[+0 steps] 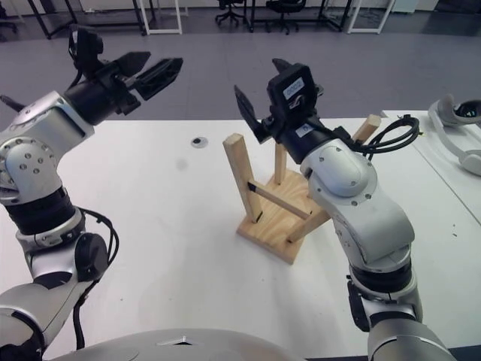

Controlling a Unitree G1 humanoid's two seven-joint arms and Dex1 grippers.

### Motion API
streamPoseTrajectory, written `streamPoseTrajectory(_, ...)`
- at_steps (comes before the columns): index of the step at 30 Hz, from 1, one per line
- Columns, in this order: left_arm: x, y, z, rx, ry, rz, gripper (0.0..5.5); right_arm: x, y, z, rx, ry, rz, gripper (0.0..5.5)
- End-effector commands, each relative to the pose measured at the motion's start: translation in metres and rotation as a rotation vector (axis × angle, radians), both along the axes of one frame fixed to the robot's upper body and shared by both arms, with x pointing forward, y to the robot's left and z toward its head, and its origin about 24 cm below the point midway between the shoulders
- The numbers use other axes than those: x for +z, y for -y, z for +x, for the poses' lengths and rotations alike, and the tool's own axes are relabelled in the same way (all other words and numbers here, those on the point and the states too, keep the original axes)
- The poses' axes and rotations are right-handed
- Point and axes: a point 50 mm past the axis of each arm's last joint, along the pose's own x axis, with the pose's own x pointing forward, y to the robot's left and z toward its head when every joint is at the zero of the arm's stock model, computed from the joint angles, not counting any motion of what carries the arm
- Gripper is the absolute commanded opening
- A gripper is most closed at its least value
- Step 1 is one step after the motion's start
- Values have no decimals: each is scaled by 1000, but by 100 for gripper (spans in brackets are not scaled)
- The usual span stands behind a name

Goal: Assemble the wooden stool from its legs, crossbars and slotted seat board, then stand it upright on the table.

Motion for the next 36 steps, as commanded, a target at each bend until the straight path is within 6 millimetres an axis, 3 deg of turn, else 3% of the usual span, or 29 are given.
streamPoseTrajectory(1,-8,-4,-5,54,-6,-2,538,-12,11,-7,17,-48,-165,363)
streamPoseTrajectory(9,-16,-9,-15,120,-14,-44,538,-43,36,-21,-35,-13,-408,363)
streamPoseTrajectory(14,-16,-5,-15,116,-16,-63,538,-39,67,9,-84,98,-504,363)
streamPoseTrajectory(17,-14,1,-14,99,-12,-79,538,-39,69,15,-107,126,-498,363)
streamPoseTrajectory(19,-14,3,-13,97,-11,-82,538,-46,60,8,-97,104,-459,363)
streamPoseTrajectory(22,-16,5,-14,92,-17,-87,538,-77,42,-18,-84,-6,-393,363)
streamPoseTrajectory(25,-15,7,-14,82,-22,-92,538,-113,53,-31,-155,-164,-459,363)
streamPoseTrajectory(27,-15,12,-14,61,-26,-95,538,-121,58,-30,-200,-198,-491,363)
streamPoseTrajectory(30,-14,15,-13,44,-29,-97,538,-121,60,-27,-221,-196,-516,363)
streamPoseTrajectory(36,-16,20,-11,23,-37,-98,538,-75,44,-10,-260,-28,-280,363)
